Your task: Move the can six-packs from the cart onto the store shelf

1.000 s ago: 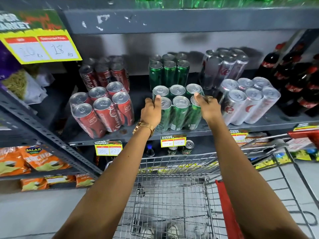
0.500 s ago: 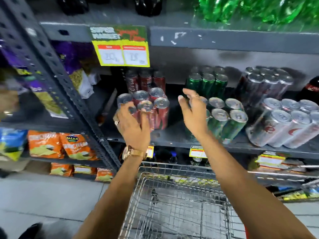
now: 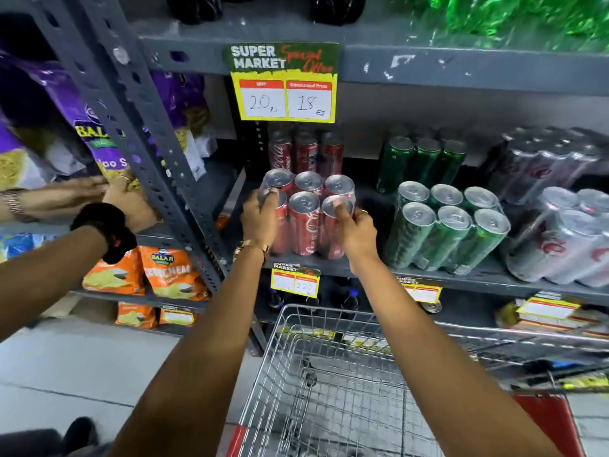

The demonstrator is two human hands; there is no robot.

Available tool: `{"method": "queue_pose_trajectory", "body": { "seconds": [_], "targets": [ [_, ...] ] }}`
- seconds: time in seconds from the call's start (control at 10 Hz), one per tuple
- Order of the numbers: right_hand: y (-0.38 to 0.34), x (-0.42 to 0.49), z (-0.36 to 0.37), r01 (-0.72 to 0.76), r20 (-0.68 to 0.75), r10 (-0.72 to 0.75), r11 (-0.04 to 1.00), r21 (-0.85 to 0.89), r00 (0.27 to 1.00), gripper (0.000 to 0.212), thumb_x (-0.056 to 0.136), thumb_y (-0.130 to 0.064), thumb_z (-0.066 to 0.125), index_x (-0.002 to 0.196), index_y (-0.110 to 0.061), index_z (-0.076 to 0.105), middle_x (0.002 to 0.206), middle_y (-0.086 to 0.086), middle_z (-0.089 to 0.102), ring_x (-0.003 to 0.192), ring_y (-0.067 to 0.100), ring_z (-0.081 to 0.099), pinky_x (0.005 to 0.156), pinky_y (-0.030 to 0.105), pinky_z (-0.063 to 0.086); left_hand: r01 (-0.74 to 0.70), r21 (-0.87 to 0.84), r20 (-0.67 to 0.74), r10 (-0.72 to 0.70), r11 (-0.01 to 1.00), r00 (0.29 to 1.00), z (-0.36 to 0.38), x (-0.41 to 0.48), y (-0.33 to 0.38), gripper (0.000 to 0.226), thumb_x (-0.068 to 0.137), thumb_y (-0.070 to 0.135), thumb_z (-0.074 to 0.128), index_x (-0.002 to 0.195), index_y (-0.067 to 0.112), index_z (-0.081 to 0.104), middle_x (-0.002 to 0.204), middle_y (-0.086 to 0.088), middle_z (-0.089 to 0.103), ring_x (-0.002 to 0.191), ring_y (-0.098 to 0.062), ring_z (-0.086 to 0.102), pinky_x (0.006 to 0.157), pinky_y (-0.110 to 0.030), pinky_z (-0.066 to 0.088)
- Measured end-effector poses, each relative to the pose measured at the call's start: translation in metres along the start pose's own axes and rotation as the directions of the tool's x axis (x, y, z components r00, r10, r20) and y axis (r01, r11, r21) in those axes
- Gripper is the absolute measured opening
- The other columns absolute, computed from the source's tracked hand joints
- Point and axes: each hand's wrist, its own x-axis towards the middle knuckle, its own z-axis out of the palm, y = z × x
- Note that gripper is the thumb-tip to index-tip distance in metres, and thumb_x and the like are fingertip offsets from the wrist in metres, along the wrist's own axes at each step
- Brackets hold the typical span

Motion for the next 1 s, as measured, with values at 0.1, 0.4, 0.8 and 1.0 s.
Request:
{"method": "queue_pose_trajectory", "body": {
  "seconds": [0.1,0.4,0.8,1.0],
  "targets": [
    [0.001,-0.006,0.001,0.020,0.002,-0.020,1.000,-0.014,1.000,0.053,0.089,-0.048,0.054,0.108,0.001,0.060,0.099,0.011,0.062,0.090,0.023,0.056,0.080,0.034,0.043,-0.030,-0.003,0.020,0.030,1.000,0.999,-0.005,0.004,0.001,0.012,0.091,0.027,0.053,0.088,0.016,0.058,0.088,-0.005,0.060,0.084,-0.018,0.054,0.079,-0.031,0.040],
    [-0.016,0.002,-0.002,0.009,0.054,-0.009,1.000,0.007,0.999,0.023,0.089,-0.040,0.058,0.073,-0.025,0.052,0.076,-0.005,0.055,0.087,0.020,0.055,0.077,0.033,0.043,-0.065,-0.097,0.045,0.069,0.993,0.997,-0.015,0.002,-0.005,0.026,0.093,0.030,0.051,0.100,0.009,0.063,0.088,-0.007,0.064,0.087,-0.019,0.056,0.085,-0.039,0.046],
    [-0.014,-0.001,-0.006,0.005,0.085,0.001,0.997,-0.080,0.996,0.050,0.090,-0.047,0.054,0.114,-0.004,0.060,0.104,0.010,0.060,0.098,0.026,0.057,0.085,0.037,0.044,-0.047,-0.048,0.024,0.048,0.998,0.999,-0.010,-0.011,-0.004,0.037,0.094,0.036,0.047,0.114,0.009,0.061,0.113,-0.015,0.067,0.111,-0.032,0.059,0.088,-0.033,0.042],
    [-0.034,-0.034,-0.023,0.274,0.158,-0.226,0.845,-0.460,0.961,0.061,0.100,-0.036,0.034,0.153,-0.009,0.020,0.155,0.017,0.035,0.139,0.034,0.040,0.110,0.039,0.035,-0.014,0.141,0.078,0.003,0.990,0.997,-0.024,-0.038,0.018,0.069,0.096,0.044,0.041,0.148,0.004,0.022,0.152,-0.019,0.036,0.138,-0.035,0.037,0.110,-0.038,0.033]
  ]
}}
